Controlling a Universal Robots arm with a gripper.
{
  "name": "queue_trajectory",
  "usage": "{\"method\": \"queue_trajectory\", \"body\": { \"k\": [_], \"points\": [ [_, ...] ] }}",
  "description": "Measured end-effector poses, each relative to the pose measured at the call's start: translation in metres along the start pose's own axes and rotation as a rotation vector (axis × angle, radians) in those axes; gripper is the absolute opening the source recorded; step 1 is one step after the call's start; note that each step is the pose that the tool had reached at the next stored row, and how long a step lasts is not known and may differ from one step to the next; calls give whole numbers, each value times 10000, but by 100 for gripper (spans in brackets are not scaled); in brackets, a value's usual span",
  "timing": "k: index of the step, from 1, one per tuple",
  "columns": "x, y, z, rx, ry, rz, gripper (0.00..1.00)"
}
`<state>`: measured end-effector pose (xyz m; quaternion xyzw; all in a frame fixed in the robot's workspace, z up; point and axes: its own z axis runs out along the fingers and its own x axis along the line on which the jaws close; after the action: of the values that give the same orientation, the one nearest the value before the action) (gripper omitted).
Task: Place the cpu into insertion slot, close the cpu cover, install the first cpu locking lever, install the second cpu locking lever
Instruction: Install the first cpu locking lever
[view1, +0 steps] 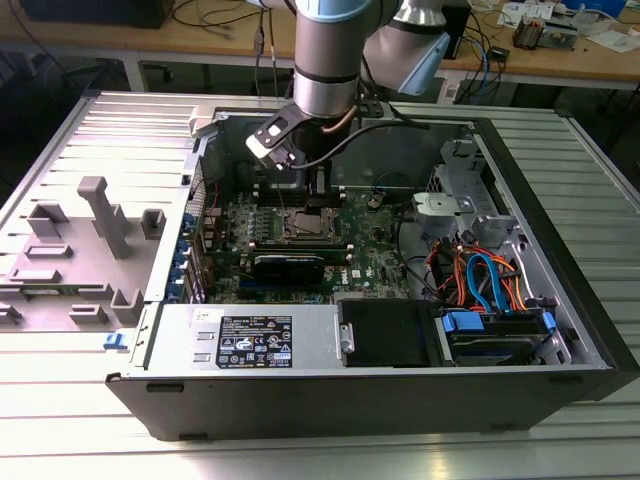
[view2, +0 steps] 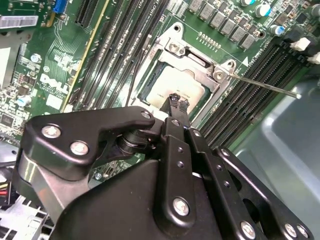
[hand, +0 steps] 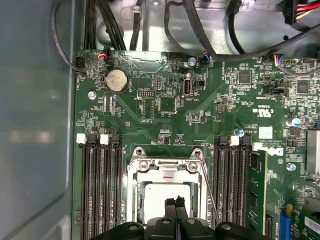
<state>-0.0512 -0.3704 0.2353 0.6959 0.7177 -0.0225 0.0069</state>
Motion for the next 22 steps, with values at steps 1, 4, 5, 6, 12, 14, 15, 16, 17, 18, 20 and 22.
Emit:
{"method": "queue_trajectory", "body": {
  "k": [1,4,5,6,12,14,15,16,17,18,20,22],
  "points": [
    [-1,0,-20,0,0,0,11],
    [-4,-2,-88,1,-1,1,11],
    [-4,-2,-110,0,0,1,11],
    [-6,-3,-133,0,0,1,11],
    [-11,-6,-272,0,-1,0,11],
    [-13,-7,-306,0,0,0,11],
    [-14,-8,-335,0,0,1,11],
    [-15,-8,-357,0,0,1,11],
    [-15,-8,-374,0,0,1,11],
    [-16,-9,-392,1,-1,0,11],
    [-16,-9,-394,-2,3,0,11],
    [-16,-10,-395,0,0,-19,11]
  ]
}}
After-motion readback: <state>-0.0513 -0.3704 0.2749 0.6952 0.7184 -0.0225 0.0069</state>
